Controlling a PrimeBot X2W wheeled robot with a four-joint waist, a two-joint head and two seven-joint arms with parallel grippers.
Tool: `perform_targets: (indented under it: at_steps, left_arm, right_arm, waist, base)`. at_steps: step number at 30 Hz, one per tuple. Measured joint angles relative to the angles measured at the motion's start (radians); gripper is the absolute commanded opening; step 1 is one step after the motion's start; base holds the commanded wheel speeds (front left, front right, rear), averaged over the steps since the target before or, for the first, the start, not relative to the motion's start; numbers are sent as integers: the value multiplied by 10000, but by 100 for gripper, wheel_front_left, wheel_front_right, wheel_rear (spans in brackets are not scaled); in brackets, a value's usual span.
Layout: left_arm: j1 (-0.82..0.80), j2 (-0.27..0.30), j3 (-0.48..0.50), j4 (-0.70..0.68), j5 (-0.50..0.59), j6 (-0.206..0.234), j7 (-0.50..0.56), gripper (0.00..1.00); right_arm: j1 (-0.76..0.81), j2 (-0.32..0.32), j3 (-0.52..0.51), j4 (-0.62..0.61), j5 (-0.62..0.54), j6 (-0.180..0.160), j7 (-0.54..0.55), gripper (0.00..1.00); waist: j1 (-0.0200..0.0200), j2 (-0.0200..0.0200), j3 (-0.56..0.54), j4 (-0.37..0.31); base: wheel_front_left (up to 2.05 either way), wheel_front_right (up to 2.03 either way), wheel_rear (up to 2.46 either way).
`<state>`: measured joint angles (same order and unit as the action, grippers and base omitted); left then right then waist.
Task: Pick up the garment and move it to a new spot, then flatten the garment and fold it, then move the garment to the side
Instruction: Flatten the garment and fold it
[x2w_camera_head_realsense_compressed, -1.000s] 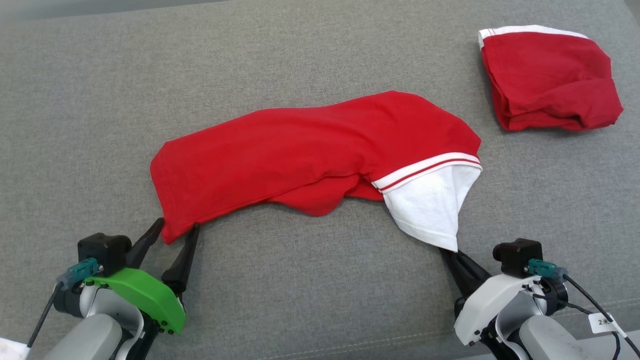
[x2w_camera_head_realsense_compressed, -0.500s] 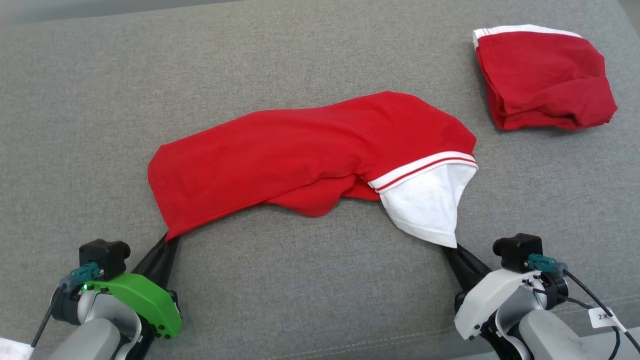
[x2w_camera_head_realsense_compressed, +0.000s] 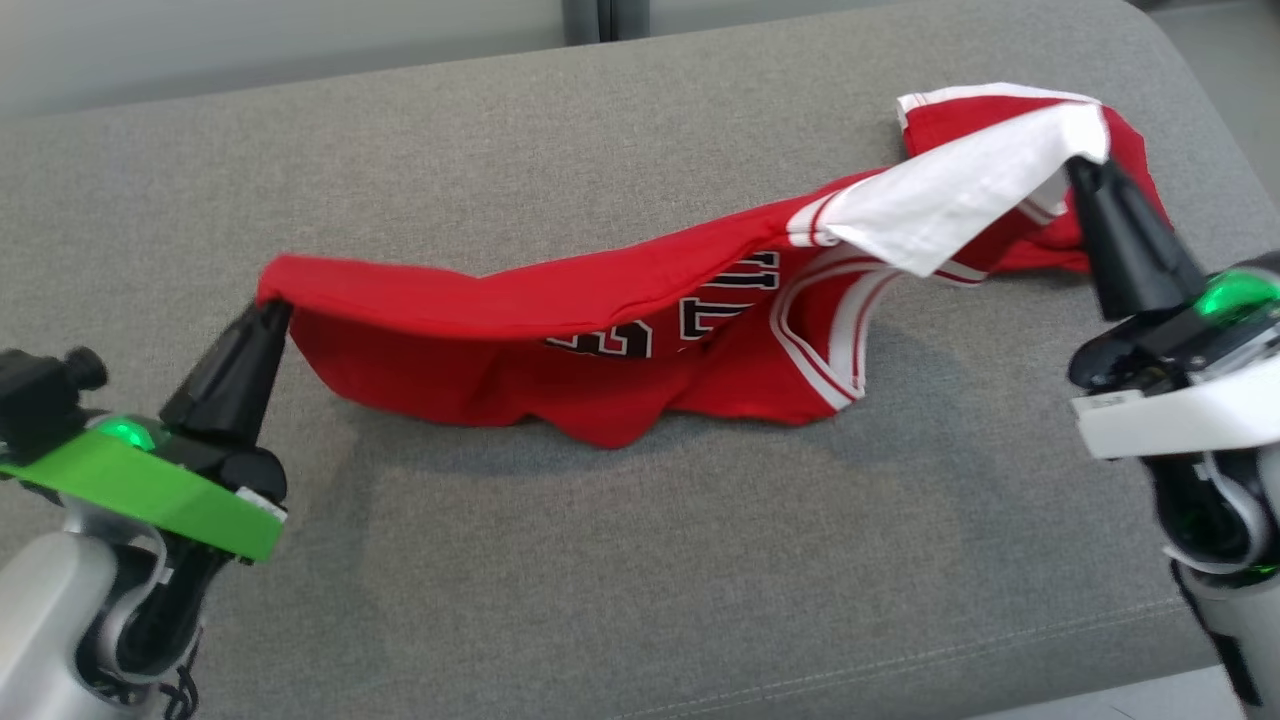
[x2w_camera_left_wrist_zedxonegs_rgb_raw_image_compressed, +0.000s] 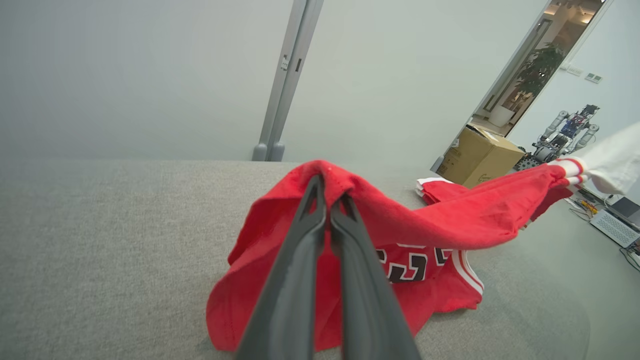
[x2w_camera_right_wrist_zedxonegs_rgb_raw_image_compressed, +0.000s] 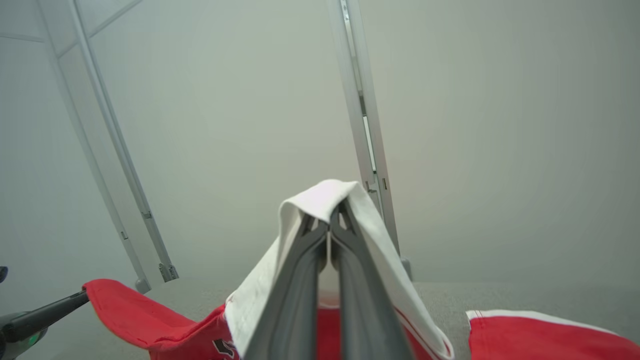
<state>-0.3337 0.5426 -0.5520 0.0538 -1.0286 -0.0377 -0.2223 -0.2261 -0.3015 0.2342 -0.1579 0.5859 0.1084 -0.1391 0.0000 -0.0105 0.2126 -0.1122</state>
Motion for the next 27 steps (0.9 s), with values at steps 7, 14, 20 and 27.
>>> perform_targets:
  at_steps: [7,14,20,27]
  left_arm:
    - [-7,1559,1256,-3898,-1028,-199,426,0]
    - [-486,3064,2307,-5971,-2445,945,2357,0]
    - [-1986,3607,2086,-4142,-3141,1354,4255,0]
    - [-5078,2734,1492,-2163,-1630,1402,4619,0]
  right_arm:
    - [2,-1246,-1829,-3864,1200,54,301,0]
    - [-144,-2123,-3313,-4727,2899,-506,2245,0]
    - [-2020,-2245,-2650,-2769,3555,-1051,3712,0]
    - [-6522,-1131,-1948,-926,2481,-2433,3910,0]
  waist:
    - [0,0,-329,-301]
    - [0,0,-28,-451]
    - [0,0,624,-297]
    - [1,0,1496,1]
  base:
    - [0,0,0]
    - [0,0,0]
    - [0,0,0]
    - [0,0,0]
